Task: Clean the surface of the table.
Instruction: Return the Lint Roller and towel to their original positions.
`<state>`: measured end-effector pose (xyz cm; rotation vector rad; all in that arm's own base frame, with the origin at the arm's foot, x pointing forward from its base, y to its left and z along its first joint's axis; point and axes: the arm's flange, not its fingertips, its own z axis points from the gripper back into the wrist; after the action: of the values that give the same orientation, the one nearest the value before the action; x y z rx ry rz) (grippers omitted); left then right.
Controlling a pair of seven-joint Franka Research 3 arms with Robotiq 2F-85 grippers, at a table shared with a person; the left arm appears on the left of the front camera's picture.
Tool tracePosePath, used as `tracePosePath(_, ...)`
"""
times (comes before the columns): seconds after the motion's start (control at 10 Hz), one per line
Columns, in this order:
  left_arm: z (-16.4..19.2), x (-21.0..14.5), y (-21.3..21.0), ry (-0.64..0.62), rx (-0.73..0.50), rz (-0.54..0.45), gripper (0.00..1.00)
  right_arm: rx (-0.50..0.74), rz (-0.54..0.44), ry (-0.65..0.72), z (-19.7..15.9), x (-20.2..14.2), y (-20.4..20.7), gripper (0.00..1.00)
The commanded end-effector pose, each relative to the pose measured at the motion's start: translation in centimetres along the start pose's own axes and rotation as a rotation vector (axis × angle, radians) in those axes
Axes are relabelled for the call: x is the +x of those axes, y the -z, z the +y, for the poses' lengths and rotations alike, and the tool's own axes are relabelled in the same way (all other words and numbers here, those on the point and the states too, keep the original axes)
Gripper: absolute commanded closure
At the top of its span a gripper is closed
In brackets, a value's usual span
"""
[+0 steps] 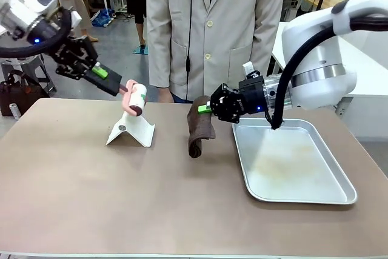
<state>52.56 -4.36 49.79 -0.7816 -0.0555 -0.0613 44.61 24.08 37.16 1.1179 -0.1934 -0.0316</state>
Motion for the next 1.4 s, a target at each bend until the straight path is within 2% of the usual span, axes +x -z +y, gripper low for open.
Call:
tracePosePath(0.0,-0.9,1.7,1.0,-0.032,0.048,0.010,0.78,0.005,-0.039,0.069,-0.1,1.0,2.4,0.93)
tracePosePath(0.1,-0.9,2.7,1.7,-0.026,0.089,0.020,0.78,0.023,-0.051,0.074,-0.4,1.5,3.1,0.93)
tracePosePath(0.3,-0.8,4.5,3.1,0.011,0.143,0.054,0.78,0.022,-0.014,0.080,-0.9,1.7,4.3,0.93)
tracePosePath(0.4,-0.6,4.9,4.0,0.044,0.188,0.102,0.78,0.034,-0.013,0.099,-1.2,2.0,4.4,0.93)
tracePosePath(0.5,-0.3,5.0,4.7,0.047,0.206,0.139,0.78,0.038,-0.014,0.113,-1.5,2.2,4.4,0.93)
tracePosePath(0.9,-1.0,4.0,7.0,0.016,0.261,0.185,0.78,0.043,-0.017,0.143,-2.4,2.4,4.2,0.93)
tracePosePath(1.1,-1.5,3.9,7.4,0.006,0.282,0.175,0.78,0.054,-0.025,0.150,-2.7,2.4,3.8,0.93)
tracePosePath(1.3,-1.6,3.6,8.2,-0.049,0.305,0.105,0.78,0.053,-0.030,0.157,-2.9,2.5,3.7,0.93)
